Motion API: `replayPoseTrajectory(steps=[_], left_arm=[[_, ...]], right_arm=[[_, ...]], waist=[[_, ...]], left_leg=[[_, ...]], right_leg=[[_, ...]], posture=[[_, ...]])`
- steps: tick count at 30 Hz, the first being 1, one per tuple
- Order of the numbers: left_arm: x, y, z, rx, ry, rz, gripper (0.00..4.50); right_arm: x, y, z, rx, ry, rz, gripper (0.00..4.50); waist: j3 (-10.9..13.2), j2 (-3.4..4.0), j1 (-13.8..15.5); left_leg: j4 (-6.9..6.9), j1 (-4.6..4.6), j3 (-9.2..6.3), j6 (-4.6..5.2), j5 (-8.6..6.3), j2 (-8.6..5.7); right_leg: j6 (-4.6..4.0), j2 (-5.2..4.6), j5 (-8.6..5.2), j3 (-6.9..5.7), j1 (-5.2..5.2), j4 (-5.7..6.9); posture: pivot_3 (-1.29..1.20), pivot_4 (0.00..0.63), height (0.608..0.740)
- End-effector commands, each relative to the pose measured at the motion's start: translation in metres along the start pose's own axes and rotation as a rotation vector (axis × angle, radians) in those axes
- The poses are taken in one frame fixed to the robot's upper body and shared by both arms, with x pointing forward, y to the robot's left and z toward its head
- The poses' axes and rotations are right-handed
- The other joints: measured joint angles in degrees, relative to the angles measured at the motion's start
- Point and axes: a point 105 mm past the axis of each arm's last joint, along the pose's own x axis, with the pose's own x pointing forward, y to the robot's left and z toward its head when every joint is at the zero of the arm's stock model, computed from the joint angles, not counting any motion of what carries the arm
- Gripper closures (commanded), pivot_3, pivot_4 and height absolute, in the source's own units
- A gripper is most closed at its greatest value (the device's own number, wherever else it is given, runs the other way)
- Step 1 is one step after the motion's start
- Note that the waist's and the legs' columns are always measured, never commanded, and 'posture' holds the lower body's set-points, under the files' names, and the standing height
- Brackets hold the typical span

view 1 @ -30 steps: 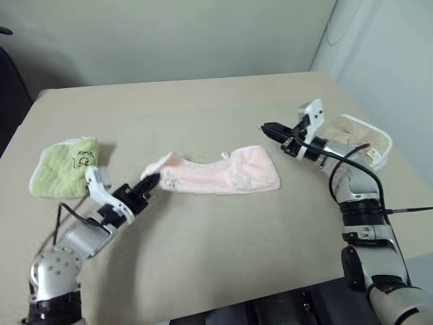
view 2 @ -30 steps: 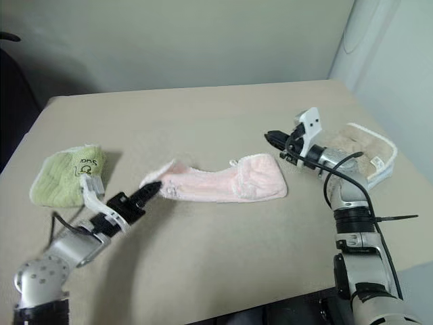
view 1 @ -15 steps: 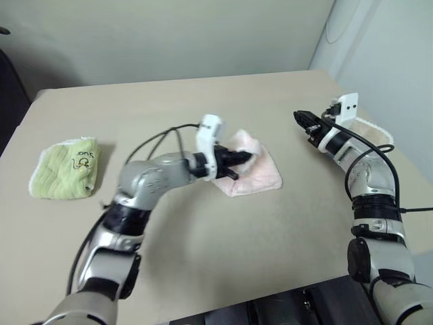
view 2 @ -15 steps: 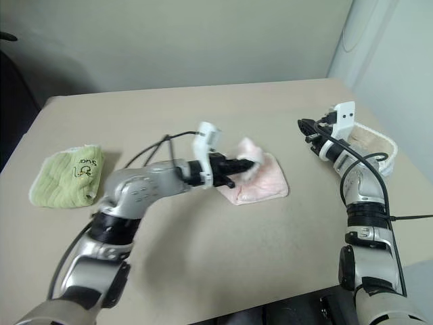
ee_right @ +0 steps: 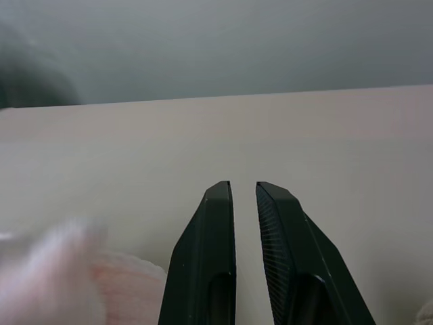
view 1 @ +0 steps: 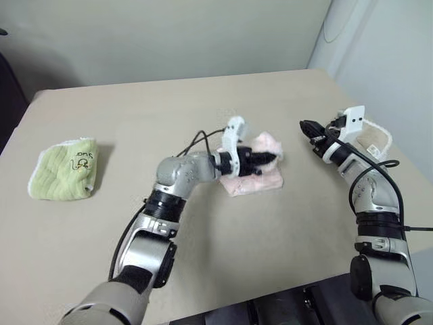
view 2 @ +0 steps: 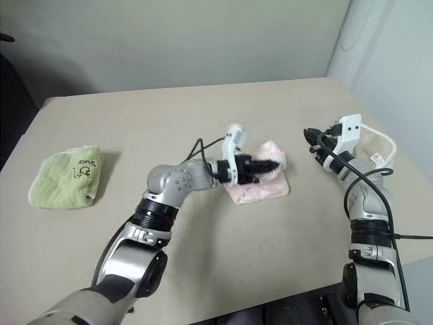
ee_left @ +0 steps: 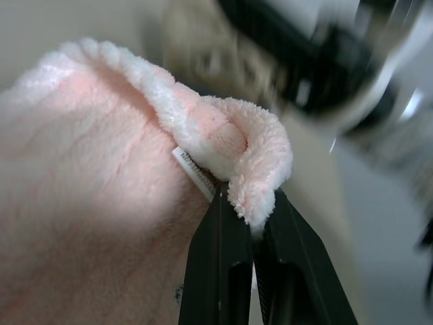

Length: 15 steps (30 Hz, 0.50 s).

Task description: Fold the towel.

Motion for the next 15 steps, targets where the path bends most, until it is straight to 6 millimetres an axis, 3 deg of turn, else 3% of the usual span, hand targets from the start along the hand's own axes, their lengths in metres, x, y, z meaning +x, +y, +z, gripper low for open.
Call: replayPoseTrajectory(steps=[1, 3, 7, 11, 15], left_arm=[[-0.055, -0.009, 0.068, -0.056, -0.288, -0.015, 4.47], [-0.086, -0.003, 0.082, -0.084, -0.376, 0.031, 4.47], [-0.119, -0.010, 0.076, -0.032, -0.378, 0.075, 4.47], [-0.117, -0.020, 0.066, -0.010, -0.347, 0.077, 4.47], [-0.096, -0.032, 0.059, 0.022, -0.282, 0.047, 4.47]], right_arm=[[-0.001, 0.004, 0.011, -0.028, -0.040, 0.006, 3.85], [-0.001, 0.004, 0.010, -0.025, -0.037, 0.009, 3.85], [0.004, 0.005, 0.004, -0.016, -0.021, 0.020, 3.85], [0.013, 0.011, 0.001, -0.013, -0.011, 0.046, 3.85], [0.019, 0.014, -0.001, -0.010, -0.010, 0.063, 3.85]], waist=[[0.0, 0.00, -0.3], [0.0, 0.00, -0.4], [0.0, 0.00, -0.5], [0.0, -0.05, 0.4], [0.0, -0.06, 0.4]], left_leg=[[-0.01, 0.01, 0.03, 0.00, 0.00, 0.00], [-0.02, 0.10, 0.05, 0.00, 0.00, -0.04], [-0.01, 0.23, 0.12, -0.01, 0.00, -0.15], [-0.02, 0.18, 0.04, 0.02, -0.01, -0.18], [0.13, 0.19, 0.06, 0.10, 0.00, -0.28]], right_leg=[[0.04, 0.05, 0.02, 0.20, -0.04, -0.01], [0.06, 0.18, 0.02, 0.44, -0.06, -0.01], [0.15, 0.16, -0.02, 0.61, -0.08, -0.05], [0.28, 0.07, 0.06, 0.60, -0.07, -0.03], [0.34, 0.01, 0.19, 0.61, 0.00, -0.03]], posture=[[0.00, 0.150, 0.740], [0.00, 0.150, 0.740], [0.00, 0.150, 0.740], [0.00, 0.150, 0.740], [0.00, 0.150, 0.740]])
